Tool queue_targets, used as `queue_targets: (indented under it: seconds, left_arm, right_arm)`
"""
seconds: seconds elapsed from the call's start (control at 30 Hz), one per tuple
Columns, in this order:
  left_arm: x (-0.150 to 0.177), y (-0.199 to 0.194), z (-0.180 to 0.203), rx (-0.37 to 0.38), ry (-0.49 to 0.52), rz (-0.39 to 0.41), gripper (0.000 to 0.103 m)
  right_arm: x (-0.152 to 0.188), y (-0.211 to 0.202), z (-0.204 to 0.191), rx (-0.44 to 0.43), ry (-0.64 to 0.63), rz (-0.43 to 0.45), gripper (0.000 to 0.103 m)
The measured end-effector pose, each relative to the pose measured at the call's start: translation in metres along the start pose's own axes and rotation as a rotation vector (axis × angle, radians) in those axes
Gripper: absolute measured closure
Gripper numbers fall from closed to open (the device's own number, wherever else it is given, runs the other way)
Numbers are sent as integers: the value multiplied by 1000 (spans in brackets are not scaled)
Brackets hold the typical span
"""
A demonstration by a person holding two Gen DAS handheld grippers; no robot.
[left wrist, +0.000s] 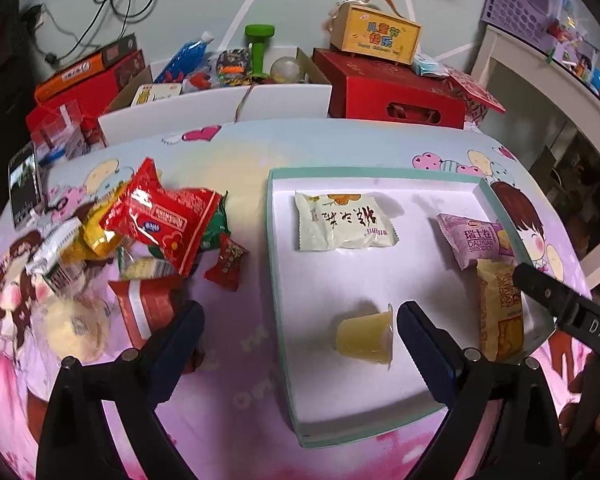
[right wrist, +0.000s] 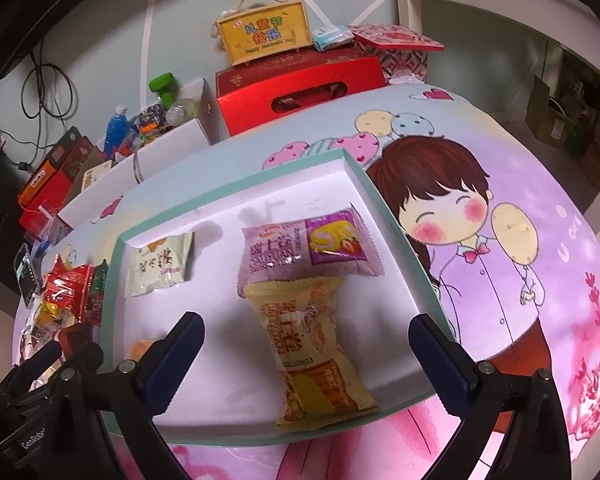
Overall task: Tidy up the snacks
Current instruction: 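Open both grippers and withdraw them from the tray toward the snack pile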
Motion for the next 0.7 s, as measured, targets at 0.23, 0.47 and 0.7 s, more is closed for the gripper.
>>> queue_targets:
  seconds: [0.23, 0.47, 0.7]
  left_arm:
    - [-12, -3, -10, -8, -23, 6, 6]
    - [-25, -3, -28, 0, -77, 20, 6]
    - [-34, -13, -54, 33, -145, 56, 6]
  right_arm:
    - [-9, -1, -9, -38, -7, 51, 0]
    - [-8, 7, -16, -41, -3, 31, 0]
    - [-15, 4, -37, -25, -67, 70, 0]
Point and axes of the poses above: each gripper's, at about its wrist camera, not at the fingertips, and y roughly the way its jaws point, z to its right, x to its underside, the point moved 10 cm from there along y, roughly the way its jaws point, and after that the axes turned 8 degrees about x, right-handed, at the moved point
